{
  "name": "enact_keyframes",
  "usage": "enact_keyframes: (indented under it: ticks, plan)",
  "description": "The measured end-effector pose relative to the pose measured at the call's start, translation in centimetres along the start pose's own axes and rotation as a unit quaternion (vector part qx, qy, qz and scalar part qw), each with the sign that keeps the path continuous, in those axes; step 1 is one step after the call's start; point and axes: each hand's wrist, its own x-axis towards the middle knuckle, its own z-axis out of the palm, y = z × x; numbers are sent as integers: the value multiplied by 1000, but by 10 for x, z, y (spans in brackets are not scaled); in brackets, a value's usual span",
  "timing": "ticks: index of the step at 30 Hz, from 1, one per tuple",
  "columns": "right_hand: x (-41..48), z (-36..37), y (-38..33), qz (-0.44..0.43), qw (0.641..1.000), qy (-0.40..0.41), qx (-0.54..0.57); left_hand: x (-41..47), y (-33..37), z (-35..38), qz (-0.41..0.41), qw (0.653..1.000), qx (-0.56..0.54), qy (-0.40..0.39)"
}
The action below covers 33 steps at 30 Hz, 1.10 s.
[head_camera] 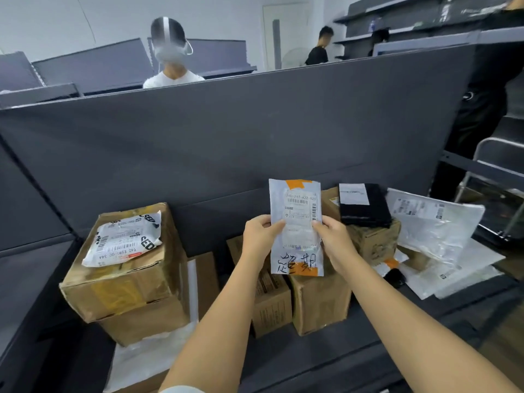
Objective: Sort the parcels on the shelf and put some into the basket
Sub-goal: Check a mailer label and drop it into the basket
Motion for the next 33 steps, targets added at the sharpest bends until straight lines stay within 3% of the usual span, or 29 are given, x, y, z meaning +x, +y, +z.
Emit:
enact_keyframes:
  ticks: [6, 14, 23, 33]
  plan:
    - [-22, -65, 3, 61, 996, 71, -3, -16, 2, 53, -14, 997, 16, -74]
    - [-83, -183, 5, 61, 977, 203, -18, -54, -2, 167, -28, 977, -13, -210]
    - [-171, -273, 25, 105, 911, 398, -20, -107, -1, 275, 14, 920, 60, -387]
    - [-248, -293, 70, 177, 835, 521, -7, -153, -48, 334, 15, 847, 98, -523]
